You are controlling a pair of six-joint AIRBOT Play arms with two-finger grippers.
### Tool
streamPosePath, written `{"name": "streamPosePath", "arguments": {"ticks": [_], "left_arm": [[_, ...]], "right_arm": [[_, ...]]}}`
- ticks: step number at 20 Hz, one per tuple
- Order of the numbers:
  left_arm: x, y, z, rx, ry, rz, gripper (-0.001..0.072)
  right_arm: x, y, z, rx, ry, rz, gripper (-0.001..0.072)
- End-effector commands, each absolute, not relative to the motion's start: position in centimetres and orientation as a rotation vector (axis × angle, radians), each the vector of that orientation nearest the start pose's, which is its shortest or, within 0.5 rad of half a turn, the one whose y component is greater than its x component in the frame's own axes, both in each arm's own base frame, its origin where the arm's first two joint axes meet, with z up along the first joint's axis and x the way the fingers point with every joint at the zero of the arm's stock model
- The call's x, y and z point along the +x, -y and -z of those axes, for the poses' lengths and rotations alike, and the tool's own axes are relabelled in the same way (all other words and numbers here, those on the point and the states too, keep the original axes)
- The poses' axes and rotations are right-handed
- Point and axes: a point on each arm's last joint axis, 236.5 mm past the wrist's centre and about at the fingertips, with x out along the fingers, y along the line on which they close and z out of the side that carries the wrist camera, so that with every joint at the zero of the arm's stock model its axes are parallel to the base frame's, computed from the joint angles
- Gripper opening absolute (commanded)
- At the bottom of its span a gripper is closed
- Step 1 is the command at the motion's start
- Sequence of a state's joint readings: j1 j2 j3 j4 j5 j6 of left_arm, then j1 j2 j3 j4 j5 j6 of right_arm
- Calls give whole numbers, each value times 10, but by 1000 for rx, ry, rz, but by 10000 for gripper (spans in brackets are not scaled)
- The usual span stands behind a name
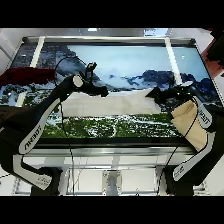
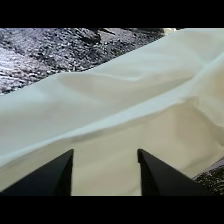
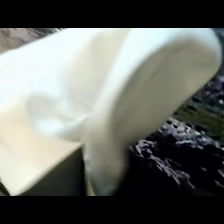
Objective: Fold the shirts.
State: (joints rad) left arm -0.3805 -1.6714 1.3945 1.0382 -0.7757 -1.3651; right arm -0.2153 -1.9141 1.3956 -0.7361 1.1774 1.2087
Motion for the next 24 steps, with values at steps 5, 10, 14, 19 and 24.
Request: {"name": "streamPosePath", "arguments": {"ticks": [5,10,14,19,24], "left_arm": [[451,274,44,-158,-1131,582,11],[440,262,81,-142,-1246,523,11],[441,264,89,-155,-1253,518,12],[442,293,52,-232,-1231,638,12],[467,264,-49,21,-1124,689,13]], "right_arm": [[462,-119,24,888,-1260,-709,30],[456,-126,-69,786,-1096,-765,30],[431,-138,-126,746,-1060,-804,29],[432,-179,-162,564,-1060,-757,28],[474,-236,-197,479,-850,-623,27]]}}
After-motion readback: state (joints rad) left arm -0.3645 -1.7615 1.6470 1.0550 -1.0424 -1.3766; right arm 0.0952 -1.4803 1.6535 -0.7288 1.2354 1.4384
